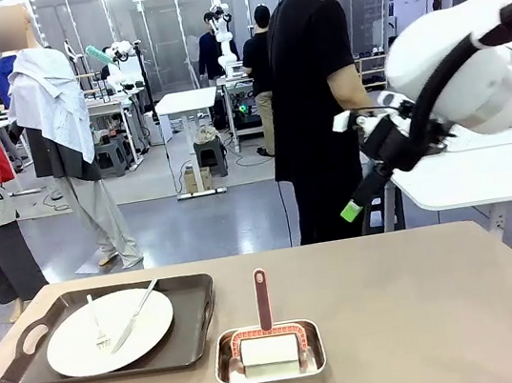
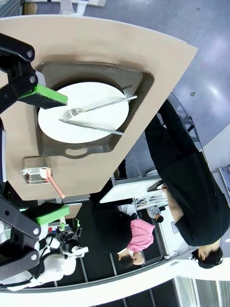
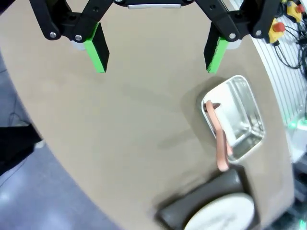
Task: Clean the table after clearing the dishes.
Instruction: When the left (or right) Handle tray is removed, use the left hand (or right hand) to clean the left (or right) side of the table with the Lint Roller.
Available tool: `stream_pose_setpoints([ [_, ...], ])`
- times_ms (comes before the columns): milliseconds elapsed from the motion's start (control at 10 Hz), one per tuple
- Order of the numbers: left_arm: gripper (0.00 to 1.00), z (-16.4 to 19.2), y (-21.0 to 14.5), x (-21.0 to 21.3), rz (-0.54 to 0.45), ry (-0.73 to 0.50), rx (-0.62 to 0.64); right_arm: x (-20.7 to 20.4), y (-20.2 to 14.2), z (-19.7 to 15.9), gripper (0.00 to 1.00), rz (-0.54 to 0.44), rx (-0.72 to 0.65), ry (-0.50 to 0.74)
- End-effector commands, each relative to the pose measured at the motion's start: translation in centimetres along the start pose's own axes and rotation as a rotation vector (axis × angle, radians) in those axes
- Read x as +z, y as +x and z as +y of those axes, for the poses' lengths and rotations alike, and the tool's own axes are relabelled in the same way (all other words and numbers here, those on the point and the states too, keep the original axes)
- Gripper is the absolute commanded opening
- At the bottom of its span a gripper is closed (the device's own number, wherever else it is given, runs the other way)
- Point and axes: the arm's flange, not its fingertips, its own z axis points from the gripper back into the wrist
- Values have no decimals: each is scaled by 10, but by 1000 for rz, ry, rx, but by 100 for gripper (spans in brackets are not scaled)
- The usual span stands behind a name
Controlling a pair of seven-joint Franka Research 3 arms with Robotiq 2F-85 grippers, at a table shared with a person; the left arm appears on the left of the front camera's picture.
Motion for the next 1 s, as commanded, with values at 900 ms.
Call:
stream_pose_setpoints([
  [900, 100, 0, 0, 2, -4, -10, -2, -174, 163, 81, 100, 555, 513, 333],
])
